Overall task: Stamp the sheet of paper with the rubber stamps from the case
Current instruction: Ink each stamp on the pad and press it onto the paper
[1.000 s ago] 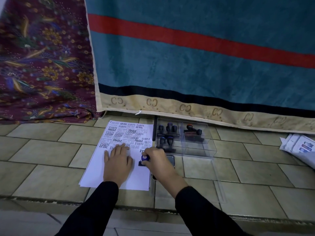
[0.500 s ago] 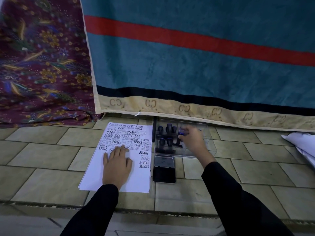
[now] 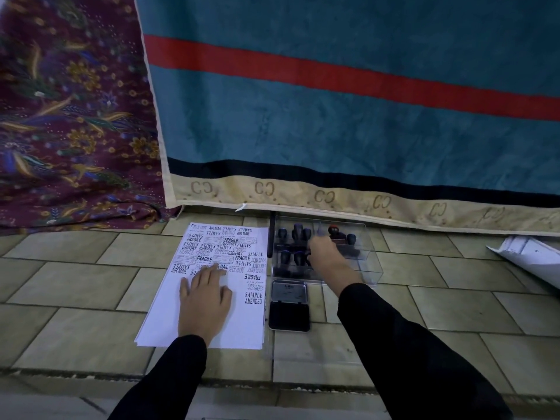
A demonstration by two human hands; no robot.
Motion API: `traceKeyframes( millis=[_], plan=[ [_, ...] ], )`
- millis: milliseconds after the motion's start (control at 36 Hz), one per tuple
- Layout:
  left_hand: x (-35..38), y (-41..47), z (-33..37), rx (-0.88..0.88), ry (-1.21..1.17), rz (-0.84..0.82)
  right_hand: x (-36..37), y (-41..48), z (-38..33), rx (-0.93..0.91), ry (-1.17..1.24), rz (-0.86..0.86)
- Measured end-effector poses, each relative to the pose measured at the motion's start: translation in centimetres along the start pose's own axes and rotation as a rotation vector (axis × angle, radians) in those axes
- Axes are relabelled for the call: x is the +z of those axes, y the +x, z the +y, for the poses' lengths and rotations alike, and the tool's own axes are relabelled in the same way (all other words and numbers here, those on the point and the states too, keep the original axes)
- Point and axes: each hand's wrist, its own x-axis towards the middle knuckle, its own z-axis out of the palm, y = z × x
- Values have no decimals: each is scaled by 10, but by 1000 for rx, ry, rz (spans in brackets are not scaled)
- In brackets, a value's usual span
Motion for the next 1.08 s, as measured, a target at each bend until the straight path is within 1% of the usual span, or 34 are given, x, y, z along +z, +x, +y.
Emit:
traceKeyframes(
  millis=[83,111,194,222,278,333,444,528,722,889,1028,1083],
  plan=[
    [1,0,-1,4,2,5,-3,3,2,-4,73,35],
    [1,0,-1,5,-3,7,-3,4,6,3,127,73],
    [2,1,-1,4,-8,7,-10,8,25,53,396,223],
    [2,1,0,1,-7,6,-14,11,32,83,428,265],
    [2,1,0,-5,-7,5,-20,18,46,145,384,295],
    [3,1,0,-7,-3,12,-23,25,57,178,300,276],
    [4,2,-1,-10,5,13,-17,35,70,144,145,145],
    [5,2,-1,-14,6,17,-12,41,71,112,88,132],
    [5,2,-2,-13,9,21,-17,41,56,147,100,163],
    [5,3,-3,-8,6,15,-25,41,54,98,99,226],
    [5,3,-4,-8,-3,26,-28,45,58,73,213,234],
    [5,3,-3,-7,1,28,-28,47,59,44,224,233]
  ],
)
